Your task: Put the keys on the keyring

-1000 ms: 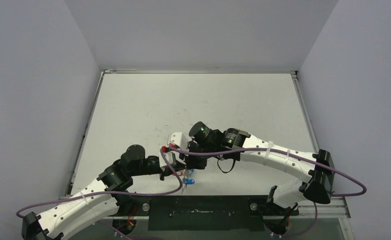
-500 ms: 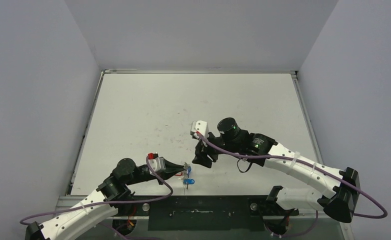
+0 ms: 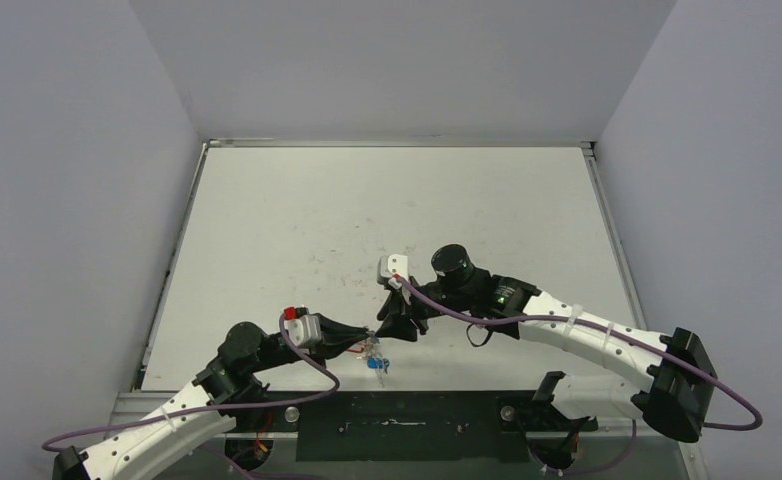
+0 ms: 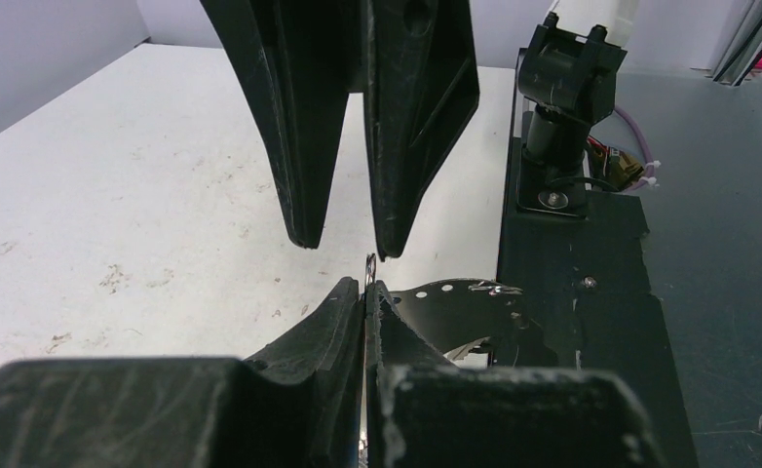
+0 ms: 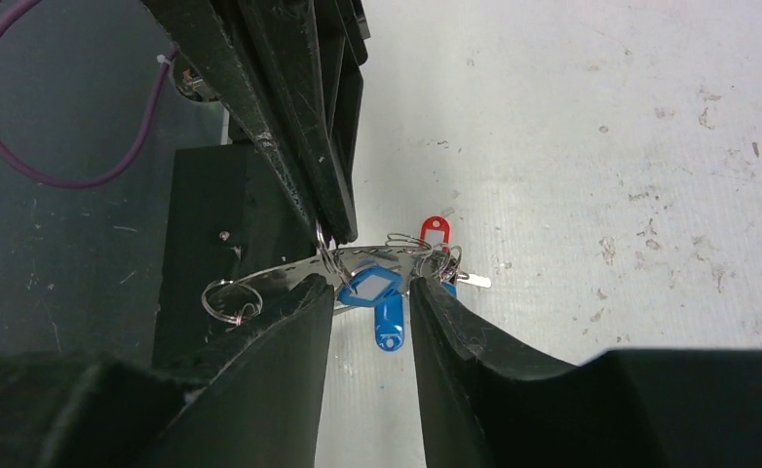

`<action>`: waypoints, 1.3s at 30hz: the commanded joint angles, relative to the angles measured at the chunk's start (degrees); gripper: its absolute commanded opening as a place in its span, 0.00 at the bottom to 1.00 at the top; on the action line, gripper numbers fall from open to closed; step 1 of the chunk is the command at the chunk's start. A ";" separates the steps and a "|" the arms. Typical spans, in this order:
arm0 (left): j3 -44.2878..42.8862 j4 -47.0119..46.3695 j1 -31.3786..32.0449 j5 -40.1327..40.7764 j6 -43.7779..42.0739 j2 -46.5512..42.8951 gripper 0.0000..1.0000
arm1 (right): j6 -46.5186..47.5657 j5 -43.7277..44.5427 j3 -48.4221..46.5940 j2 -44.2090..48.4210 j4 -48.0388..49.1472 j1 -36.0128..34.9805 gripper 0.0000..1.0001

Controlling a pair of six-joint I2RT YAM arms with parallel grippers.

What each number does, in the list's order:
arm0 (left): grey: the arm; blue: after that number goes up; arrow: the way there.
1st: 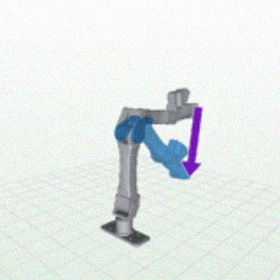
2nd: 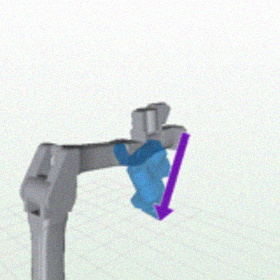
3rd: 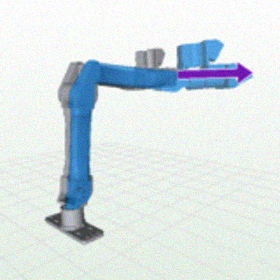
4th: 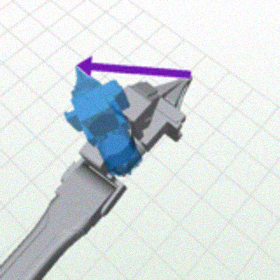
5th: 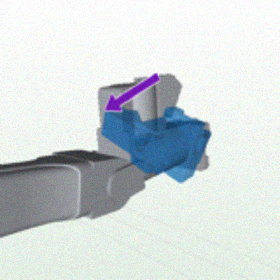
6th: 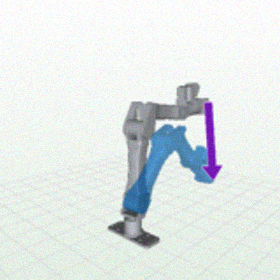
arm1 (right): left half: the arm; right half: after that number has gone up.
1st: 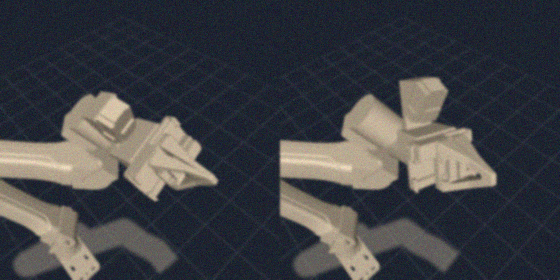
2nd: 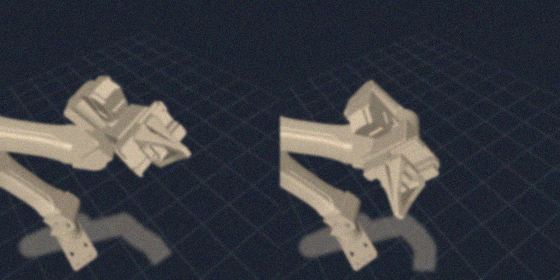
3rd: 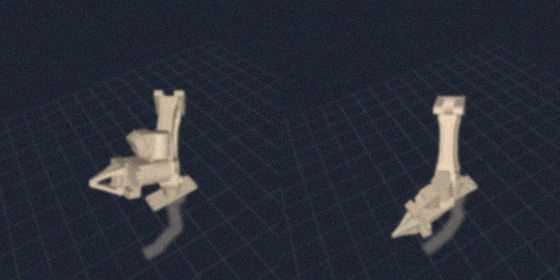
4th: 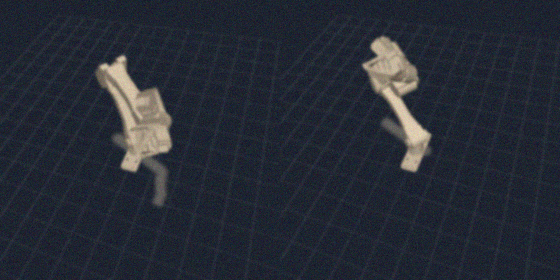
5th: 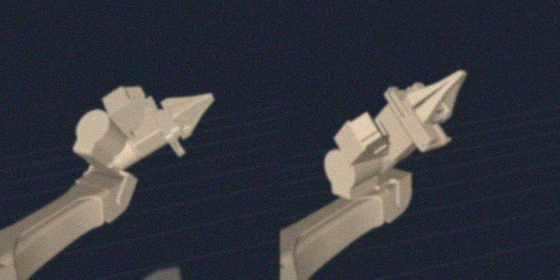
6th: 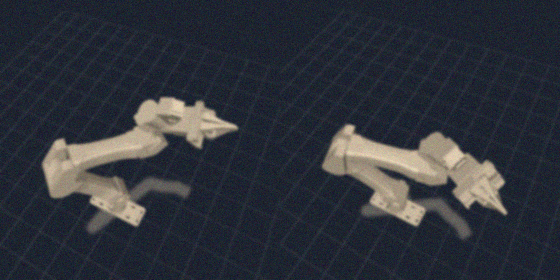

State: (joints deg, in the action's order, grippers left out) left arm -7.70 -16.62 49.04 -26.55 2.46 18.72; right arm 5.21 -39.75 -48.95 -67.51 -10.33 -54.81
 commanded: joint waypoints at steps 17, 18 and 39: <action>-0.75 -6.23 0.23 0.55 0.71 0.35 0.00 | -1.45 -3.46 2.72 -4.23 9.69 0.14 0.25; -0.76 -6.16 0.19 0.53 0.71 0.31 0.00 | -1.82 -3.27 2.84 -4.23 9.86 0.14 0.26; -0.65 -5.00 0.20 0.97 0.62 -0.09 0.00 | -9.26 -3.63 5.84 -5.02 21.67 -0.13 0.00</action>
State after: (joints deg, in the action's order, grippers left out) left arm -7.53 -17.37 49.01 -25.63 2.57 19.14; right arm -2.04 -41.85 -43.66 -72.71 2.59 -54.72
